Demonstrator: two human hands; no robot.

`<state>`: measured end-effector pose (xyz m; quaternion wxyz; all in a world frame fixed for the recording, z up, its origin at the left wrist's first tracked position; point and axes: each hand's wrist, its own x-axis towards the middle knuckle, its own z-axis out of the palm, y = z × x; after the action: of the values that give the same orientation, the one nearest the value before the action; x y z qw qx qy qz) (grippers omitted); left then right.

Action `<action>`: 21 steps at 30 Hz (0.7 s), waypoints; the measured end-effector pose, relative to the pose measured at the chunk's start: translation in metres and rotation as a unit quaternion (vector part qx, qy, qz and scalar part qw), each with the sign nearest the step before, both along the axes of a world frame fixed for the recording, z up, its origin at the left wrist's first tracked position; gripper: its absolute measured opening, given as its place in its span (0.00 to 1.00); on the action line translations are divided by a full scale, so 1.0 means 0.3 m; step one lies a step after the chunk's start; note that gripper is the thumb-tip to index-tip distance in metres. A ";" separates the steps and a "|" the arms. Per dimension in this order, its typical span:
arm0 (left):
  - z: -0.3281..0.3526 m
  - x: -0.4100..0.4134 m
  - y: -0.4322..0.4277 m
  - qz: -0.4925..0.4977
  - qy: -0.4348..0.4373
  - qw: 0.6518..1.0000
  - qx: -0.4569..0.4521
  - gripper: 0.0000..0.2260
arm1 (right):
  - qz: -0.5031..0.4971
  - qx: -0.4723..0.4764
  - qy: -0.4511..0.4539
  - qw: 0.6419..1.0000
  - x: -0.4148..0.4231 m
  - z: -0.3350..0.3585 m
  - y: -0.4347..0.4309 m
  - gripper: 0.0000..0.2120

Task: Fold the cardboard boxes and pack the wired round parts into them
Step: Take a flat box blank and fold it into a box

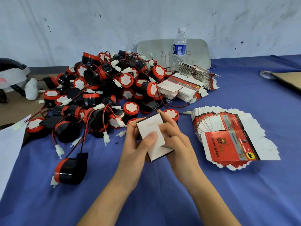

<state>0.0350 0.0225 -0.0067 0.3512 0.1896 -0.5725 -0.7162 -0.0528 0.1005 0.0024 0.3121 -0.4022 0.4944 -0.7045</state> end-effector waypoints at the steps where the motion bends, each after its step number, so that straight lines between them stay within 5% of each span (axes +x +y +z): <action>1: -0.002 -0.003 -0.004 0.007 0.000 1.000 0.001 0.23 | -0.007 0.002 0.015 1.000 0.004 -0.004 -0.002 0.17; 9: -0.006 0.001 -0.028 0.028 0.008 0.999 -0.022 0.24 | -0.034 -0.051 -0.008 0.998 0.022 -0.013 -0.019 0.24; 14: -0.001 0.006 -0.025 0.048 0.023 0.997 -0.063 0.20 | -0.073 -0.013 -0.210 0.975 0.000 -0.026 -0.032 0.22; 18: 0.017 0.015 -0.045 0.035 0.085 0.995 0.049 0.18 | -0.022 0.110 -0.342 0.933 -0.052 -0.019 -0.024 0.32; 21: 0.029 0.025 -0.058 -0.001 0.112 0.989 0.100 0.16 | 0.049 0.086 -0.462 0.881 -0.065 0.000 -0.015 0.18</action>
<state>0.0425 0.0050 0.0019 0.3915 0.1424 -0.4552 -0.7869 -0.0723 0.0961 0.0024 0.5728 -0.0267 0.3328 -0.7486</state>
